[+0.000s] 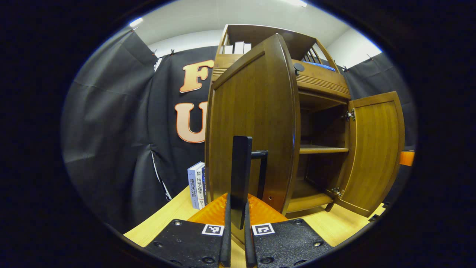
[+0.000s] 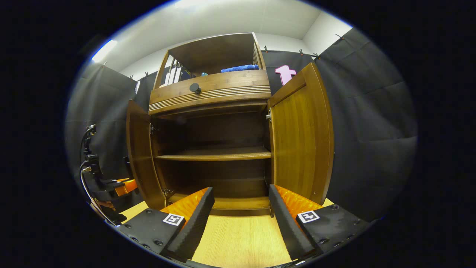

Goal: Open the right door of the double-door shoe cabinet with the right hand, and open the left door with the left hand.

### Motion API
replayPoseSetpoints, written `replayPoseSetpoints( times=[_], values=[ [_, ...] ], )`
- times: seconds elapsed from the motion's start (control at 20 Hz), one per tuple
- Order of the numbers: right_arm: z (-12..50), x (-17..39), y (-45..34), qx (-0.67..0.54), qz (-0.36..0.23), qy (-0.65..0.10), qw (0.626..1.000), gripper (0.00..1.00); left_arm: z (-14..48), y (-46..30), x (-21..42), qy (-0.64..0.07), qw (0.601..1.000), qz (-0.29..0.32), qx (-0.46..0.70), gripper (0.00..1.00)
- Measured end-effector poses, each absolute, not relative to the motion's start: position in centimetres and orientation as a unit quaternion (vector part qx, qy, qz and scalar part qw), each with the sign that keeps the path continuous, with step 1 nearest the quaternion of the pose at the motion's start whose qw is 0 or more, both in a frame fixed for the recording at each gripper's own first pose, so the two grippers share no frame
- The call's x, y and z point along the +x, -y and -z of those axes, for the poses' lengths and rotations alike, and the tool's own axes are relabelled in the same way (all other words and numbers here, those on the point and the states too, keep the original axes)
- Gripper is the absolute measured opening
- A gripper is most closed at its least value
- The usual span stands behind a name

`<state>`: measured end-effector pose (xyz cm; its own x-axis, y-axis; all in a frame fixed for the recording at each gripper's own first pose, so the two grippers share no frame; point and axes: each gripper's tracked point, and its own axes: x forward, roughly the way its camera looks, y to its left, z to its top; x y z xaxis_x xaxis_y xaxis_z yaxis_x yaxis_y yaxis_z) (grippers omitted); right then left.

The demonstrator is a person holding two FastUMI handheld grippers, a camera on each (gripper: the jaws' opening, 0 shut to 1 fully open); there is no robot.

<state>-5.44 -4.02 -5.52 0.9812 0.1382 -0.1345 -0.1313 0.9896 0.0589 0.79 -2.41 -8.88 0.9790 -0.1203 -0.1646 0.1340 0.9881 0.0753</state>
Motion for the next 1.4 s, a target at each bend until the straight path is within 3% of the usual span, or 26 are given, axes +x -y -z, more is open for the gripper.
replayPoseSetpoints(
  times=[0.5, 0.65, 0.7, 0.75, 1.1, 1.3, 1.4],
  values=[
    [6.5, -5.3, 3.7, 0.021, -0.073, -0.08, 0.994, 0.95, 7.9, -1.9, 0.4, -0.061, 0.995, 0.071, 0.024, 0.14],
    [6.5, -5.3, 3.6, 0.022, -0.074, -0.079, 0.994, 0.95, 7.6, -4.6, 0.7, -0.056, 0.997, 0.04, 0.022, 0.07],
    [6.6, -5.4, 3.6, 0.024, -0.074, -0.08, 0.994, 0.95, 7.5, -5.7, 0.8, -0.053, 0.998, 0.026, 0.025, 0.08],
    [6.9, -5.4, 3.5, 0.026, -0.076, -0.083, 0.993, 0.95, 7.3, -6.5, 0.9, -0.05, 0.998, 0.022, 0.026, 0.03],
    [7.2, -6.3, 3.5, 0.022, -0.073, -0.09, 0.993, 0.96, 7.0, -7.8, 1.3, -0.034, 0.997, 0.066, 0.038, 0.0],
    [6.8, -6.7, 4.2, 0.016, -0.065, -0.087, 0.994, 0.96, 6.8, -8.8, 1.2, -0.027, 0.994, 0.099, 0.038, 0.04],
    [6.7, -6.9, 4.2, 0.017, -0.065, -0.088, 0.994, 0.9, 6.9, -9.1, 1.2, -0.033, 0.992, 0.113, 0.036, 0.04]
  ],
)
